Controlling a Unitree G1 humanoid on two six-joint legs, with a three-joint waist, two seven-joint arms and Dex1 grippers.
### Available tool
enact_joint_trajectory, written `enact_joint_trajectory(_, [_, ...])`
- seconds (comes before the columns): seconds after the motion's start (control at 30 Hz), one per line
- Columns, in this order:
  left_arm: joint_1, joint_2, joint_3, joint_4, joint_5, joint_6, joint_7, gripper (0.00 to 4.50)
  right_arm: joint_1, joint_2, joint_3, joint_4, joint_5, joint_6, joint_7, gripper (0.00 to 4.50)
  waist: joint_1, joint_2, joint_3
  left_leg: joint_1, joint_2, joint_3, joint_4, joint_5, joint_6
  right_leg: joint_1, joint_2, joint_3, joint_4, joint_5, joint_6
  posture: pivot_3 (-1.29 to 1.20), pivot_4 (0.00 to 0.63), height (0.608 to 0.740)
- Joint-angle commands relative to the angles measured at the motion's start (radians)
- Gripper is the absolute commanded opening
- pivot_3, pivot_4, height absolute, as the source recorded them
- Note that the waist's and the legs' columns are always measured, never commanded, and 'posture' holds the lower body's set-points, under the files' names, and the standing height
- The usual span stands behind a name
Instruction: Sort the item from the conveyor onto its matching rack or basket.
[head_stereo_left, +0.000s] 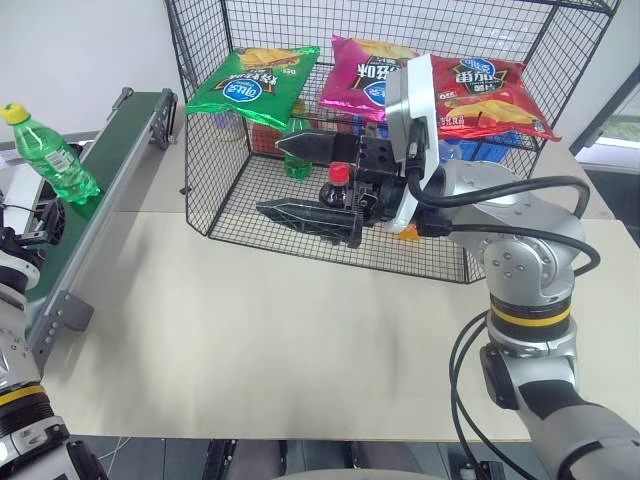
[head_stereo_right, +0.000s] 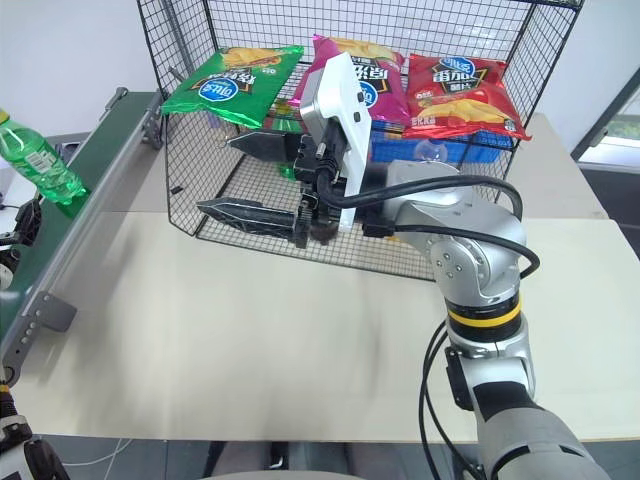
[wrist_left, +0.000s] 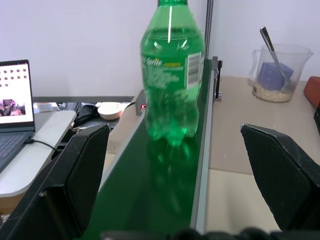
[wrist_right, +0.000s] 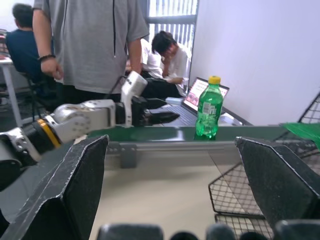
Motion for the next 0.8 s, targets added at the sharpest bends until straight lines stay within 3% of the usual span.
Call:
enact_joint_trajectory(0.03, [-0.025, 0.027, -0.007, 0.015, 0.001, -0.041, -0.004, 4.45, -0.030, 0.004, -0.029, -0.034, 0.017, -0.020, -0.019, 4.50, 0.001, 0.000, 0.000, 0.000, 0.000, 0.000, 0.000, 0.000, 0.000, 0.000, 0.000, -0.001, 0.000, 0.000, 0.000, 0.00, 0.150, 0.740])
enact_joint_trajectory(0.63, [-0.042, 0.056, -0.009, 0.090, 0.012, -0.073, 0.027, 4.45, -0.021, -0.009, -0.023, -0.008, -0.012, -0.057, -0.031, 4.50, 0.003, 0.000, 0.000, 0.000, 0.000, -0.001, 0.000, 0.000, 0.000, 0.000, -0.001, -0.002, 0.000, 0.000, 0.000, 0.00, 0.150, 0.740])
enact_joint_trajectory(0.77, [-0.027, 0.047, -0.003, 0.078, 0.001, -0.084, 0.026, 3.25, -0.019, -0.009, -0.021, -0.006, -0.017, -0.062, -0.029, 4.50, 0.003, 0.000, 0.000, 0.000, 0.000, -0.001, 0.000, 0.000, 0.000, 0.000, -0.002, -0.002, 0.000, 0.000, 0.000, 0.00, 0.150, 0.740])
enact_joint_trajectory(0.8, [-0.025, 0.047, -0.002, 0.077, 0.000, -0.084, 0.026, 3.15, -0.019, -0.009, -0.020, -0.006, -0.018, -0.062, -0.029, 4.50, 0.003, 0.000, 0.000, 0.000, 0.000, -0.001, 0.000, 0.000, 0.000, 0.000, -0.002, -0.002, 0.000, 0.000, 0.000, 0.00, 0.150, 0.740])
